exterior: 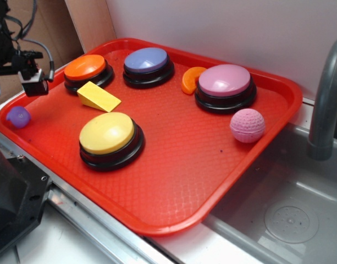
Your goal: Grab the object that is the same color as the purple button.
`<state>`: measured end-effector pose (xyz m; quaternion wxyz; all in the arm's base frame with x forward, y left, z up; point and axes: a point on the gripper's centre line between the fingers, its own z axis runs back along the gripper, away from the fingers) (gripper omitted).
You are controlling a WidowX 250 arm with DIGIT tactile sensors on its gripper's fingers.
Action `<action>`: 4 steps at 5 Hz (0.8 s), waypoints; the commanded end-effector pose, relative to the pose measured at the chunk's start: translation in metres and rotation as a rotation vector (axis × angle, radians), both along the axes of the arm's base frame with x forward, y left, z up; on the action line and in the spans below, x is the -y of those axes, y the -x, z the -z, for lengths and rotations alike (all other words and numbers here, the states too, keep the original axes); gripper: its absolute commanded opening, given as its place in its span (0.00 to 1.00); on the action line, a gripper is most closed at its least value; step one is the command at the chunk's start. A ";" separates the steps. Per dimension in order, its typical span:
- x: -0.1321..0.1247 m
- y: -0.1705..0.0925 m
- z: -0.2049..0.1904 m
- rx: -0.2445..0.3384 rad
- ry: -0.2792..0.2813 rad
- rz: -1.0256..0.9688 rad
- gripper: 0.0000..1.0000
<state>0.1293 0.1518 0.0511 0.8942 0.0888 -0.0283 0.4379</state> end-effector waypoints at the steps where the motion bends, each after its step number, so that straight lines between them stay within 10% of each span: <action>1: -0.011 0.012 0.015 -0.047 -0.013 -0.024 1.00; 3: -0.004 0.012 0.026 -0.076 -0.039 -0.006 1.00; 4: -0.004 0.012 0.027 -0.080 -0.051 -0.018 0.37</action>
